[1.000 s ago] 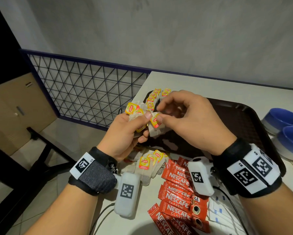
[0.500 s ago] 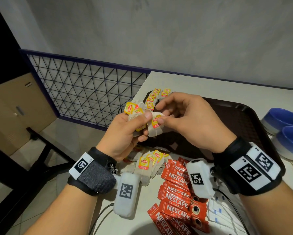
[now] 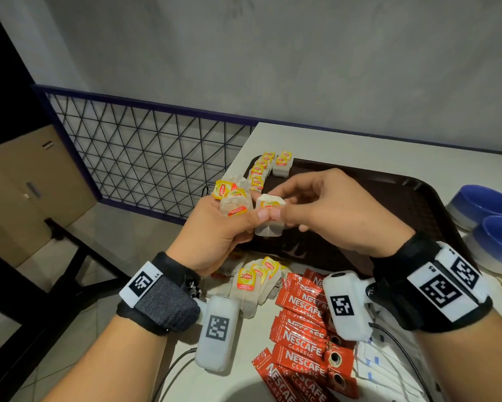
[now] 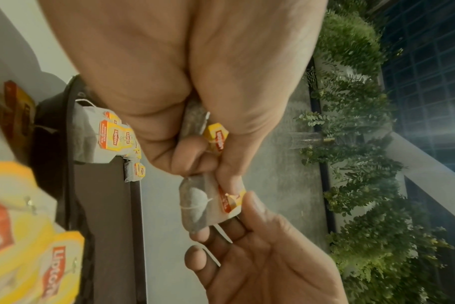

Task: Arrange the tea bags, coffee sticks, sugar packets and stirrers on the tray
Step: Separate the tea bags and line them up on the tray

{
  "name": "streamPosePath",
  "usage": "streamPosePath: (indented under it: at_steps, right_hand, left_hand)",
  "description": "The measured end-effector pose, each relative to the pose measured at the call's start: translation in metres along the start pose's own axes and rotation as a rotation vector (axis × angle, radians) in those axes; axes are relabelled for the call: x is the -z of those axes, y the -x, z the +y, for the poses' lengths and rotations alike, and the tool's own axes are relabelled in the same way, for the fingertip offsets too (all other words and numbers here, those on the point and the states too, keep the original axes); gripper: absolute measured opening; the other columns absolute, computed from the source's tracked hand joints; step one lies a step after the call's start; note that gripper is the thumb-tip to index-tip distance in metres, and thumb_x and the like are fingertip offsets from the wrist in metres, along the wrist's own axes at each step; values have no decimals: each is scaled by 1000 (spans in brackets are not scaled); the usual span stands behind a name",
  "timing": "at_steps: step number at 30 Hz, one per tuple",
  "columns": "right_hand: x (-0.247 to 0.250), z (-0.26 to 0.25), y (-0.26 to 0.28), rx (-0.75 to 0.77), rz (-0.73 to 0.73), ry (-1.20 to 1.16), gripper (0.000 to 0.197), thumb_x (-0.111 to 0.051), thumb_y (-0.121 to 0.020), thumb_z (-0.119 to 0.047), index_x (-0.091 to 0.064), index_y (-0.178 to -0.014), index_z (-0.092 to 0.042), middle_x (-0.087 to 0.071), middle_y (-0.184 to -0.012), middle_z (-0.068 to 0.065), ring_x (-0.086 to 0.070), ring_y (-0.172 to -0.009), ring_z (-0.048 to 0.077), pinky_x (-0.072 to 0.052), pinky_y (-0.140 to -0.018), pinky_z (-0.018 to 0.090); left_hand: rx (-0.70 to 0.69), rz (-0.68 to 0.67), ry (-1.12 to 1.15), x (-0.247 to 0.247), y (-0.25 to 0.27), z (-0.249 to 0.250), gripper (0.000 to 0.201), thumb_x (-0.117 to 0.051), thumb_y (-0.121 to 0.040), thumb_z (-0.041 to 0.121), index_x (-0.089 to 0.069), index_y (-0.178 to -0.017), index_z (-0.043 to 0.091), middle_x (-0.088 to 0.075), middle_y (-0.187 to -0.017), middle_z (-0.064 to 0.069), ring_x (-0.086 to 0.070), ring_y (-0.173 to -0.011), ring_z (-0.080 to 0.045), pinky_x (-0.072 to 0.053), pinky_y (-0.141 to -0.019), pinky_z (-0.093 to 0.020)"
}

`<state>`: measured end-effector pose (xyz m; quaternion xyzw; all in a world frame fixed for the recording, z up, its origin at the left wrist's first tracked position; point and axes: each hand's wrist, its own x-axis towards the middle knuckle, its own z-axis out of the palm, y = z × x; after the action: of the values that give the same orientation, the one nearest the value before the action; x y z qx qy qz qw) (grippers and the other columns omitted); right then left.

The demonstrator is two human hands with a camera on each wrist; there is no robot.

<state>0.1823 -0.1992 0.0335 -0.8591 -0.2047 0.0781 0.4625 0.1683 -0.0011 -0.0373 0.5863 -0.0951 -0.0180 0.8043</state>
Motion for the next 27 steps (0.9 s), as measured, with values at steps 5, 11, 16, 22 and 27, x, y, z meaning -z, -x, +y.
streamPosePath:
  at_steps: [5,11,16,22,27]
  right_hand:
    - [-3,0,0,-25,68,-31,10,-82,-87,-29,-80,-92,-21,-78,-79,1,-76,-74,16,-56,-63,17]
    - [-2,2,1,15,145,-18,6,-84,-85,-25,-80,-85,-20,-77,-77,0,-74,-76,19,-59,-63,25]
    - [5,1,1,15,168,-143,8,-81,-88,-20,-77,-91,-14,-79,-82,5,-77,-77,19,-65,-74,35]
    - [3,-8,-7,30,105,-186,12,-77,-91,-15,-72,-97,-5,-79,-84,11,-78,-75,27,-65,-65,36]
    - [0,-14,-17,35,111,-174,8,-79,-89,-10,-73,-92,-5,-76,-84,18,-77,-75,35,-66,-70,47]
  left_hand:
    - [-1,-13,-2,1,1,1,20,-79,-83,7,-77,-98,19,-74,-101,-19,-68,-90,-29,-46,-71,-34]
    - [4,-4,5,0,2,0,25,-79,-83,9,-73,-107,9,-73,-105,-21,-65,-95,-34,-45,-71,-35]
    - [39,19,47,2,-2,1,31,-80,-82,4,-68,-110,2,-73,-102,-16,-67,-89,-22,-48,-67,-27]
    - [76,-33,52,-2,0,1,40,-79,-77,10,-67,-114,0,-74,-92,-5,-66,-73,-9,-47,-60,-20]
    - [63,-1,34,-4,0,4,27,-74,-78,8,-69,-104,5,-73,-82,1,-64,-65,-5,-47,-55,-17]
